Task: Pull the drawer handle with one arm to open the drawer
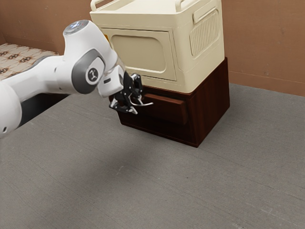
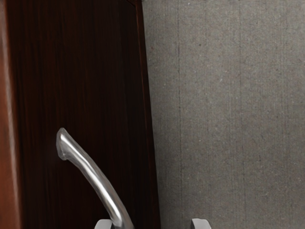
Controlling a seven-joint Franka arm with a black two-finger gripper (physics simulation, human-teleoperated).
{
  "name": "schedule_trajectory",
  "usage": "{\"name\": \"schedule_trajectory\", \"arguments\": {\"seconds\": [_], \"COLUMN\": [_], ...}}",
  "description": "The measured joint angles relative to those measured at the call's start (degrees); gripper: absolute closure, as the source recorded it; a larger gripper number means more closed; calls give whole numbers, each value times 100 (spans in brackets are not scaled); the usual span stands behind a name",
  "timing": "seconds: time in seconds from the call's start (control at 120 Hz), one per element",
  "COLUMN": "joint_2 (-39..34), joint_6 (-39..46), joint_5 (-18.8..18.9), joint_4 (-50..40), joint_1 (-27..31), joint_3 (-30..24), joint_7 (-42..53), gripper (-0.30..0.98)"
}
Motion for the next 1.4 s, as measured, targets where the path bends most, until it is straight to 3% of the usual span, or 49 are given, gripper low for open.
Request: {"name": "schedule_trajectory", "arguments": {"seconds": [0.967,1.4], "joint_2": [-389,-1149], "joint_6": [-1375,-1626], "joint_5": [85,99], "joint_4": [-84,-864], "joint_1": [143,212], "joint_3": [0,14], "joint_7": [-219,-322], "gripper": [70,72]}}
